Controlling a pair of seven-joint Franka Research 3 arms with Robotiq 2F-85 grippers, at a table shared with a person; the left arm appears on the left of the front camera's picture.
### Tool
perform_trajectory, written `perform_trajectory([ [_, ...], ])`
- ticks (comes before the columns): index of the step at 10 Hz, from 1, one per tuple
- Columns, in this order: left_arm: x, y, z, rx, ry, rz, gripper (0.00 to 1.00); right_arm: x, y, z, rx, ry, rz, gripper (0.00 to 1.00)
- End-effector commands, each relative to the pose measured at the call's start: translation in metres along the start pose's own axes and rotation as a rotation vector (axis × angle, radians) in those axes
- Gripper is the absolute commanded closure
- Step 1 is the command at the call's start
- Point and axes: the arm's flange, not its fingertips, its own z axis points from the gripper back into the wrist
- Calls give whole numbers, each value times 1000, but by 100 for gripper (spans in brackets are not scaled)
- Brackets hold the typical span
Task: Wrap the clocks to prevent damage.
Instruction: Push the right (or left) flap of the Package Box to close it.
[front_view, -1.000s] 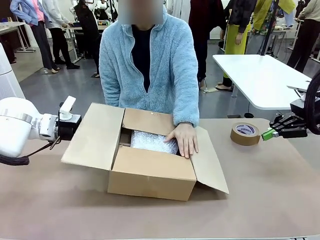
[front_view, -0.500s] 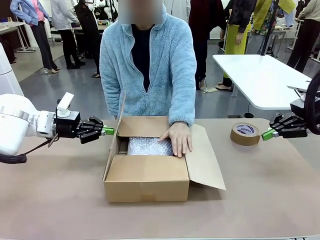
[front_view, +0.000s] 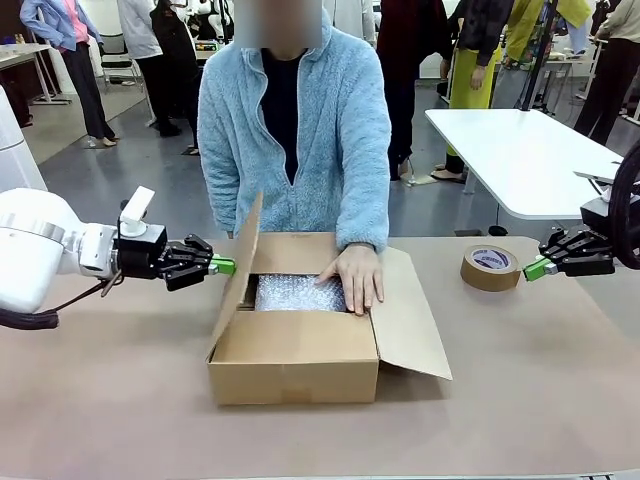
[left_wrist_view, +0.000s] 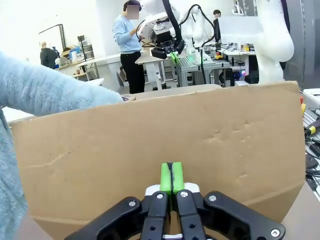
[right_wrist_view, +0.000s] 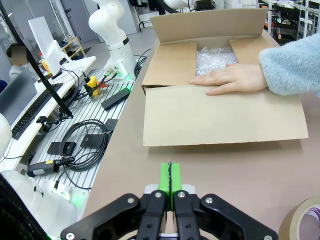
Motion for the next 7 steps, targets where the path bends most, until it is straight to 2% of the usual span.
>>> perform_trajectory([
  [1,-12,2,-15,1,18,-9,100,1,0,-1,0,1,2,99],
  [7,-38,1,-31,-35,101,21,100,1,0,-1,0,1,2,99],
])
